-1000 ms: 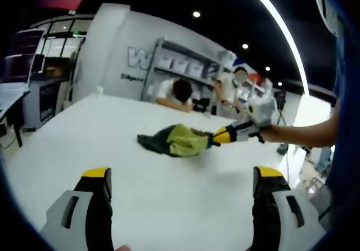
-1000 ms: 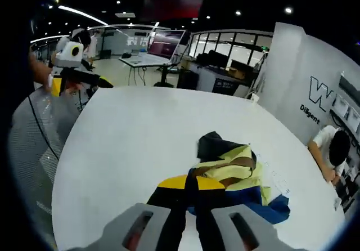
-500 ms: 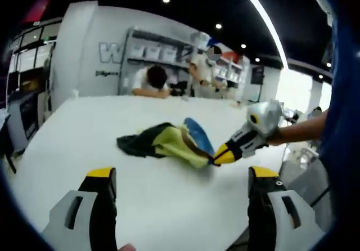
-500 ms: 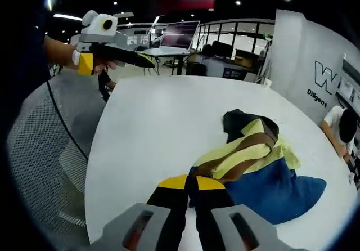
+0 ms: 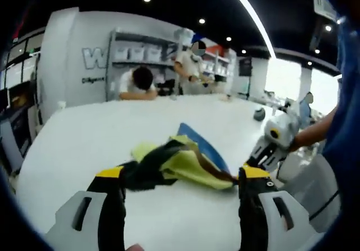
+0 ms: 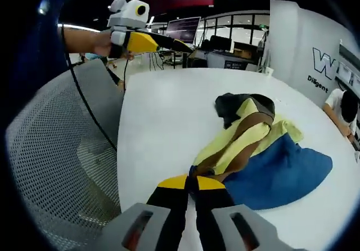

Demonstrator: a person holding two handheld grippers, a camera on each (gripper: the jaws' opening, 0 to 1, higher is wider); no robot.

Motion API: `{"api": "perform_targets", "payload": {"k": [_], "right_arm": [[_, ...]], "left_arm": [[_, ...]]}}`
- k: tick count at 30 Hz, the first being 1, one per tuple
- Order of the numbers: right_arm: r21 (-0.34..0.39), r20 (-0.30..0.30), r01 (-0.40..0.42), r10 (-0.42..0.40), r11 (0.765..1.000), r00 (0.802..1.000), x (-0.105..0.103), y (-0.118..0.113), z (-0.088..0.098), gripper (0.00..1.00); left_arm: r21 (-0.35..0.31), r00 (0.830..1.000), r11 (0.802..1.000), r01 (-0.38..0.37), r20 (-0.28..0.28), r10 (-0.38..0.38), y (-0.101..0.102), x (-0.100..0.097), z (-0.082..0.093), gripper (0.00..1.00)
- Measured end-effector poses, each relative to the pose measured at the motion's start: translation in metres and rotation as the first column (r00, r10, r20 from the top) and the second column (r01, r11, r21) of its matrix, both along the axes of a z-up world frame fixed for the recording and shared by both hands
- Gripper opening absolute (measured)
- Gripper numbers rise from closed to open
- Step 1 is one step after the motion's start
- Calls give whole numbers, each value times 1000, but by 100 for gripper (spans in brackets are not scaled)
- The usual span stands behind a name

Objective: Fold the garment on the visible template until the final outline fits inside the template.

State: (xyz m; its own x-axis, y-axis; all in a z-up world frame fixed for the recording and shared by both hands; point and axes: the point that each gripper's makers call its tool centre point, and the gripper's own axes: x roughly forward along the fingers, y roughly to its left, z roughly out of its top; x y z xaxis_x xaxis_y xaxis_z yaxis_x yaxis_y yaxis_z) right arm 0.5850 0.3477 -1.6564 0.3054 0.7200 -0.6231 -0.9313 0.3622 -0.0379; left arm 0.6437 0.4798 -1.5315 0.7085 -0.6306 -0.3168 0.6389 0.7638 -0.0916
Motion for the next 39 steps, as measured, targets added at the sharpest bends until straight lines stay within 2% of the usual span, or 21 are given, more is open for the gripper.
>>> {"api": "perform_targets", "payload": {"k": [3,4,5,6,8,10,13,15,17,19,21,24,28,31,33,35,38,39], "right_arm": [[-1,-44,12,-12,1000,999,-11,-1,-5,0],[19,-66,26,-24,999,998,-15,0,-2,0],[61,-62,57,-54,996,997,-14,1,2,0],[80,-64,83,-78,993,995,-12,0,4,0],[104,-72,116,-109,988,991,-12,-3,9,0],[97,-68,118,-112,988,991,-15,-5,10,0],[110,-72,151,-144,982,987,-18,-12,13,0],[136,-86,197,-186,971,979,-18,-19,16,0],[149,-94,243,-230,959,969,-19,-28,20,0],[160,-104,277,-263,947,959,-19,-35,21,0],[173,-119,316,-299,933,947,-20,-43,20,0],[186,-136,359,-338,915,931,-21,-51,20,0],[206,-167,420,-391,884,905,-20,-64,20,0],[207,-177,436,-404,876,897,-19,-68,18,0],[201,-186,453,-420,869,888,-18,-72,16,1],[211,-201,472,-434,856,878,-16,-74,15,1],[219,-208,486,-446,846,870,-14,-75,15,1],[220,-209,487,-447,845,870,-13,-75,15,1]], "left_arm": [[-6,1000,1000,23,-6,-23,-6,16,-2,54],[-13,999,1000,29,-17,-29,-10,21,-3,48],[-19,999,999,34,-25,-34,-12,27,-4,45],[-13,999,999,41,-28,-42,-17,35,-5,44],[13,999,999,44,-15,-44,-30,46,-7,51],[41,998,997,60,-9,-60,-29,65,-13,57],[108,995,989,99,-7,-98,-41,74,-19,48],[163,991,977,136,-13,-135,-48,84,-29,44],[183,986,969,165,-4,-167,-58,95,-34,44],[182,986,969,166,-12,-167,-62,100,-36,43],[194,983,964,182,-38,-178,-67,109,-42,37],[239,978,948,209,-70,-198,-67,117,-55,29],[281,970,929,243,-97,-224,-71,118,-66,33],[305,964,914,267,-104,-247,-75,117,-73,29],[311,962,910,273,-100,-254,-75,119,-76,22],[343,960,896,281,-81,-269,-77,120,-77,14],[363,951,880,308,-99,-292,-76,116,-83,0],[372,950,875,311,-98,-296,-76,115,-83,2]]}}
